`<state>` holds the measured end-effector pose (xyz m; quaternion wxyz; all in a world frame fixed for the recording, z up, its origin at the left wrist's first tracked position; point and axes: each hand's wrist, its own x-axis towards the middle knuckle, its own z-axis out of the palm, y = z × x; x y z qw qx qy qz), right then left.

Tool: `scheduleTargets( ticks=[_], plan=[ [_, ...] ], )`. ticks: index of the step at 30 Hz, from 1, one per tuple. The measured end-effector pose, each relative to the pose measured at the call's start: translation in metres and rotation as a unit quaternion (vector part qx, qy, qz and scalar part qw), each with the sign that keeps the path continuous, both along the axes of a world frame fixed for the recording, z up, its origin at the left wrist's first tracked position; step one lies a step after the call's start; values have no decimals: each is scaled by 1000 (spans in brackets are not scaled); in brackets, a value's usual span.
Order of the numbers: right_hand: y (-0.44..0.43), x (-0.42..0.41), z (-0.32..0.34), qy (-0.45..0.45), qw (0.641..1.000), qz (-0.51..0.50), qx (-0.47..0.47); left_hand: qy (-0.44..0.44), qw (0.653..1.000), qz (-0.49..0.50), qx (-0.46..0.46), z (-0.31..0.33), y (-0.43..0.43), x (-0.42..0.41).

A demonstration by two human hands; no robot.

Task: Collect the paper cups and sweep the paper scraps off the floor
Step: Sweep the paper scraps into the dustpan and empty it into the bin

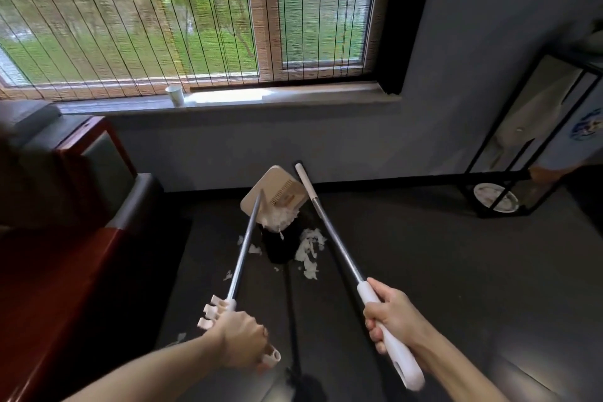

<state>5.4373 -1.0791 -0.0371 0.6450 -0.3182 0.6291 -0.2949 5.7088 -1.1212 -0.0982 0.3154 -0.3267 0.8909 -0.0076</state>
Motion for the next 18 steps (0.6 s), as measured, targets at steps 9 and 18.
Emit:
scheduleTargets(
  ticks=[9,18],
  plan=[
    [-18,-2,13,-8,998,-44,-36,-17,999,10,-33,16,15,39],
    [-19,17,19,-13,998,-33,-46,28,996,57,-60,46,31,57]
  ],
)
